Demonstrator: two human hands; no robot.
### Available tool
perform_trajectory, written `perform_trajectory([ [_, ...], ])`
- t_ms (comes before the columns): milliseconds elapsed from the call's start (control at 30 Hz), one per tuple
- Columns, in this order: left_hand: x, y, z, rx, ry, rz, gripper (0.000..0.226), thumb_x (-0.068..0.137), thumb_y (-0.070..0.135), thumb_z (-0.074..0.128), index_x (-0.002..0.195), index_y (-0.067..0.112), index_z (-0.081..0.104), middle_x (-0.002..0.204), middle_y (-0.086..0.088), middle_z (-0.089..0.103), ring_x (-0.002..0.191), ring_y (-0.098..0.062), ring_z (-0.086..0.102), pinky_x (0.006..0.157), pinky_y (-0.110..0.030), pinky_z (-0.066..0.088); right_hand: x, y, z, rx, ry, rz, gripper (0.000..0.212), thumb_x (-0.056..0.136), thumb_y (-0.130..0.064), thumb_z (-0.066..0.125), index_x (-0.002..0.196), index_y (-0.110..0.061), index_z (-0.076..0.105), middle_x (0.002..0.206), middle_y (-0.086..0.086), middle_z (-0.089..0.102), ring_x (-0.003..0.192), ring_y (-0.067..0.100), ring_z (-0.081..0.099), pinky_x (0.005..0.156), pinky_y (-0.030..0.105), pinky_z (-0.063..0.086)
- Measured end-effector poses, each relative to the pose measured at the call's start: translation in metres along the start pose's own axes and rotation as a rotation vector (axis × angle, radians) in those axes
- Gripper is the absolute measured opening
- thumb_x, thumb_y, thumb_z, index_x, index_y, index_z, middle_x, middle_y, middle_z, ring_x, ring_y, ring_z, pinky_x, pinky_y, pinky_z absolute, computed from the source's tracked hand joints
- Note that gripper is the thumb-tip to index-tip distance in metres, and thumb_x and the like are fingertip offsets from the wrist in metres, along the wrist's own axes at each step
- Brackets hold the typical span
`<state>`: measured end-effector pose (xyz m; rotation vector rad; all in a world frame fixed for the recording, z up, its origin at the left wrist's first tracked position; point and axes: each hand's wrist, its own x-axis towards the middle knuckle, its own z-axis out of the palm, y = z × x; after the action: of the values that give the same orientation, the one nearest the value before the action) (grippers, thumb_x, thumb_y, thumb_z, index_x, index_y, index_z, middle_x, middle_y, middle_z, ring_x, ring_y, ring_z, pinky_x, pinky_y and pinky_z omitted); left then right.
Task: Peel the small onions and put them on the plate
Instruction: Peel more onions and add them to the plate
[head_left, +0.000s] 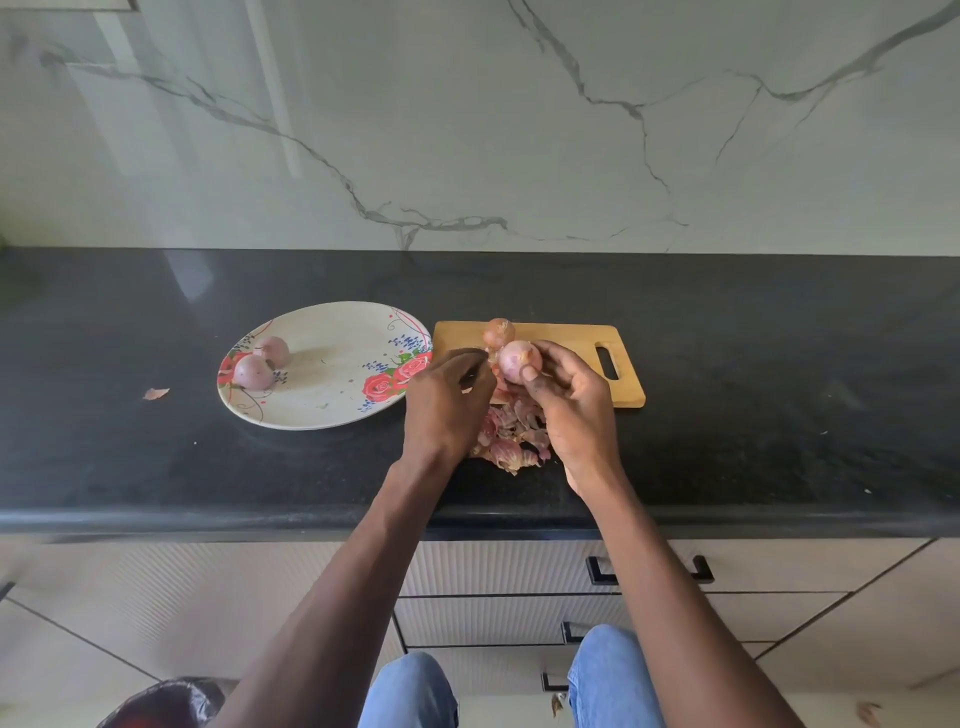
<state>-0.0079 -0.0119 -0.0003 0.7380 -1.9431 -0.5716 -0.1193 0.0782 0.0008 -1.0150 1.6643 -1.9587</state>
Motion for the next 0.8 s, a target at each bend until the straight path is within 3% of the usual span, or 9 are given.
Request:
perform_trajectory([
  [100,0.002,0.001,-0.001,-0.008,0.001,-0.074,0.026,0.096,0.002,0.059,0.119,0.002,0.072,0.117,-0.011,0.073,0.097,-0.018,0.068,0.087,-0.019,0.049,0.0,-0.001,-0.001,0.123,-0.018,0.075,0.026,0.097,-0.015,0.066,0.122,-0.02,0.066,0.113,0.003,0.075,0.106,0.016,0.071,0.093,0.033,0.056],
  [167,0.003,0.002,-0.002,-0.08,-0.024,-0.119,0.037,0.099,0.006,0.057,0.135,0.006,0.062,0.126,-0.006,0.069,0.108,-0.012,0.067,0.089,-0.009,0.046,0.0,-0.003,-0.001,0.258,-0.038,0.14,0.027,0.1,-0.013,0.061,0.127,-0.013,0.064,0.114,0.007,0.075,0.103,0.025,0.073,0.094,0.038,0.056],
  [233,0.003,0.003,-0.004,-0.118,-0.03,-0.108,0.032,0.1,0.019,0.061,0.131,0.01,0.067,0.12,-0.003,0.072,0.106,-0.007,0.067,0.082,-0.002,0.045,0.0,-0.006,-0.002,0.331,-0.047,0.181,0.031,0.101,-0.012,0.058,0.131,-0.005,0.062,0.114,0.008,0.075,0.101,0.027,0.074,0.094,0.037,0.057],
  [300,0.002,0.002,-0.006,-0.199,-0.052,-0.113,0.033,0.099,0.031,0.065,0.125,0.012,0.072,0.115,-0.002,0.075,0.104,-0.007,0.071,0.083,-0.011,0.052,-0.001,-0.007,-0.002,0.335,-0.053,0.191,0.032,0.1,-0.014,0.059,0.131,-0.007,0.063,0.114,0.006,0.075,0.103,0.026,0.073,0.093,0.036,0.057],
  [367,0.0,0.002,-0.008,-0.339,-0.088,-0.162,0.032,0.096,0.025,0.069,0.125,0.011,0.072,0.115,-0.003,0.075,0.103,-0.007,0.072,0.086,-0.02,0.056,-0.002,-0.006,-0.002,0.273,-0.046,0.165,0.03,0.099,-0.014,0.061,0.129,-0.014,0.066,0.116,0.002,0.075,0.109,0.021,0.071,0.096,0.037,0.055],
  [500,-0.002,0.003,-0.011,-0.401,-0.163,-0.16,0.03,0.094,0.016,0.071,0.124,0.011,0.072,0.112,-0.001,0.076,0.101,-0.007,0.073,0.086,-0.025,0.058,-0.004,-0.006,-0.001,0.039,-0.029,0.04,0.036,0.094,-0.013,0.069,0.13,-0.021,0.068,0.12,-0.011,0.072,0.111,-0.001,0.065,0.093,0.022,0.054],
  [667,0.001,-0.003,-0.008,-0.621,-0.217,-0.317,0.03,0.091,0.016,0.073,0.12,0.008,0.073,0.108,-0.007,0.077,0.101,-0.024,0.074,0.094,-0.046,0.058,-0.003,-0.001,0.0,-0.098,-0.017,-0.055,0.04,0.09,-0.013,0.074,0.125,-0.03,0.07,0.126,-0.01,0.069,0.118,0.005,0.062,0.101,0.034,0.053],
  [733,0.002,-0.003,-0.007,-0.745,-0.228,-0.395,0.027,0.091,0.005,0.069,0.118,0.001,0.073,0.107,-0.014,0.076,0.1,-0.031,0.074,0.094,-0.046,0.058,-0.002,-0.001,0.001,-0.115,-0.012,-0.062,0.04,0.089,-0.013,0.075,0.126,-0.027,0.069,0.125,-0.01,0.069,0.118,0.003,0.062,0.102,0.032,0.053],
  [800,0.003,-0.003,-0.008,-0.794,-0.213,-0.42,0.025,0.092,-0.007,0.062,0.113,0.0,0.073,0.105,-0.016,0.076,0.098,-0.033,0.074,0.09,-0.04,0.06,-0.002,-0.002,0.0,-0.082,-0.012,-0.064,0.04,0.09,-0.01,0.074,0.128,-0.018,0.068,0.124,-0.009,0.069,0.115,-0.004,0.061,0.099,0.021,0.051],
])
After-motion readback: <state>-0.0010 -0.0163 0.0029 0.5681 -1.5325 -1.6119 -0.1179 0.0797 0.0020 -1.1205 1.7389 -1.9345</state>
